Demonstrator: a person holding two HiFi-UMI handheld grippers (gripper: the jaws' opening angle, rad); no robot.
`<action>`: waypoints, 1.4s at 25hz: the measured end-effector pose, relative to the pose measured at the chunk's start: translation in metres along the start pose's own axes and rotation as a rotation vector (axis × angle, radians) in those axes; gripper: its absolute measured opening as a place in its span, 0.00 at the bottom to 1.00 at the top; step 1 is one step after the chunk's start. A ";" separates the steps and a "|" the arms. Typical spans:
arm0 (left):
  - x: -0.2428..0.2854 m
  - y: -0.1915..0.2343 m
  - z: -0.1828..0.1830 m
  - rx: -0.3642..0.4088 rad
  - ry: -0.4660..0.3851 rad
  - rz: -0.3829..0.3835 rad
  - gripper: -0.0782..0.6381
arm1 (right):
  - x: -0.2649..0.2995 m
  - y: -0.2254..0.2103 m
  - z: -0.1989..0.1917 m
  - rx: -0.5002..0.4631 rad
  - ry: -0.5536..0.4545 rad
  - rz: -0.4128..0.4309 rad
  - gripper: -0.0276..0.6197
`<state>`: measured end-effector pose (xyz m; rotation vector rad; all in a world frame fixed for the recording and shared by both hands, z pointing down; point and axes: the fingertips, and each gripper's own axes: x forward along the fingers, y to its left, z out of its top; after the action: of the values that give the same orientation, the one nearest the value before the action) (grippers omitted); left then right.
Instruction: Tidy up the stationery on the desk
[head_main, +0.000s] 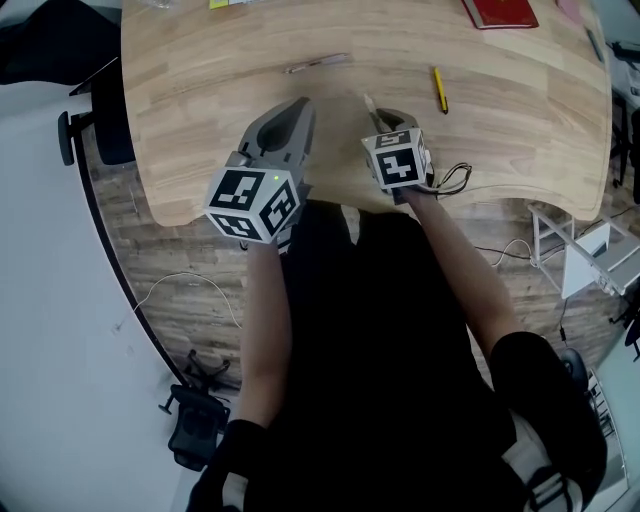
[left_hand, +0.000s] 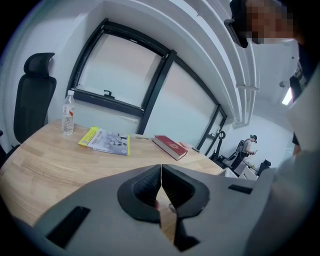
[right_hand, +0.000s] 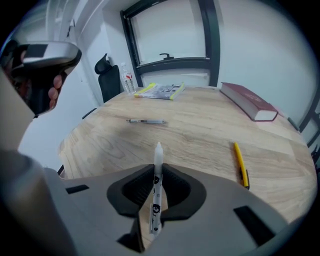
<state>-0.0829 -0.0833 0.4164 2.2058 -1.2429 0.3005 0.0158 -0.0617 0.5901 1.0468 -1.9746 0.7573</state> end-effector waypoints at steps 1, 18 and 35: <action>0.002 -0.002 0.000 0.005 0.003 -0.004 0.16 | -0.003 -0.005 0.003 0.012 -0.010 -0.010 0.14; 0.005 -0.004 0.003 0.032 0.000 -0.002 0.16 | 0.002 -0.107 0.032 0.133 -0.058 -0.190 0.14; 0.006 0.000 0.000 0.032 0.028 0.002 0.16 | 0.023 -0.107 0.023 0.091 -0.044 -0.210 0.15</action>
<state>-0.0791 -0.0876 0.4194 2.2199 -1.2338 0.3528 0.0909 -0.1408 0.6125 1.3118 -1.8442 0.7194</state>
